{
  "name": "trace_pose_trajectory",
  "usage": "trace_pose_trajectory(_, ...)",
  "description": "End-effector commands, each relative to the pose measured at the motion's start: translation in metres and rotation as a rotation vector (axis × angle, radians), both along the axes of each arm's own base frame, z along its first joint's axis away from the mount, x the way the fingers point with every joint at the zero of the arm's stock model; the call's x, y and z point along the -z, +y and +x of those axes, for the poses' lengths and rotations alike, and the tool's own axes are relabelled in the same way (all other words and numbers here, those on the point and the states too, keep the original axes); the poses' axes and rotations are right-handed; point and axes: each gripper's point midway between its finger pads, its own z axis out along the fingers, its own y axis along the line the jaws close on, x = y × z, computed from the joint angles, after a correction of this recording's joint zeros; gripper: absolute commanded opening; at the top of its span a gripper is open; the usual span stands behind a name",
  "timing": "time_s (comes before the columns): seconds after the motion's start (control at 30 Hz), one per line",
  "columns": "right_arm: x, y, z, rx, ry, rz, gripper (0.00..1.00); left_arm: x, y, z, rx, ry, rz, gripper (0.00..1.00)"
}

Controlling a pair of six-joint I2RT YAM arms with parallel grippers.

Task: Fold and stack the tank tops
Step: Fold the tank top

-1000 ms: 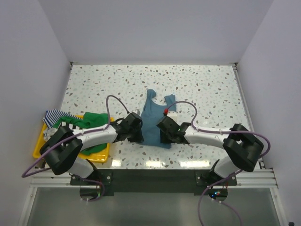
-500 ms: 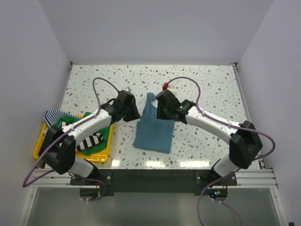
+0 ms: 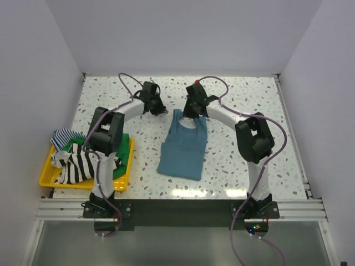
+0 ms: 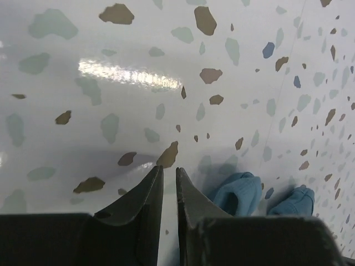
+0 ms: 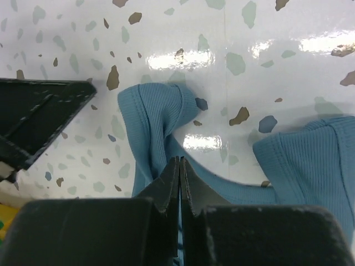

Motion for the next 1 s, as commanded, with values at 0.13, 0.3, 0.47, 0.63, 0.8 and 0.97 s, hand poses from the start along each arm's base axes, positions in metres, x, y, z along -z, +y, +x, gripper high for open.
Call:
trace_pose_trajectory(0.13, -0.003, 0.033, 0.025, -0.011, -0.006, 0.187, 0.00, -0.006, -0.041, 0.015, 0.158, -0.067, -0.124, 0.20)
trace_pose_trajectory(0.3, 0.017, 0.037, 0.034, 0.007, 0.024, 0.223, 0.00, -0.007, -0.055, 0.009, 0.206, -0.073, -0.166, 0.21)
trace_pose_trajectory(0.47, 0.020, 0.044, 0.050, 0.000, -0.005, 0.275, 0.00, -0.008, -0.063, 0.000, 0.234, -0.068, -0.186, 0.21)
trace_pose_trajectory(0.63, 0.008, 0.058, 0.058, -0.041, -0.050, 0.366, 0.00, -0.019, -0.062, -0.005, 0.243, -0.080, -0.193, 0.20)
trace_pose_trajectory(0.8, -0.016, 0.064, 0.061, -0.073, -0.137, 0.435, 0.00, -0.034, -0.052, -0.008, 0.213, -0.100, -0.156, 0.20)
trace_pose_trajectory(0.97, -0.024, 0.069, 0.060, -0.113, -0.171, 0.458, 0.02, -0.052, -0.048, -0.007, 0.195, -0.144, -0.153, 0.20)
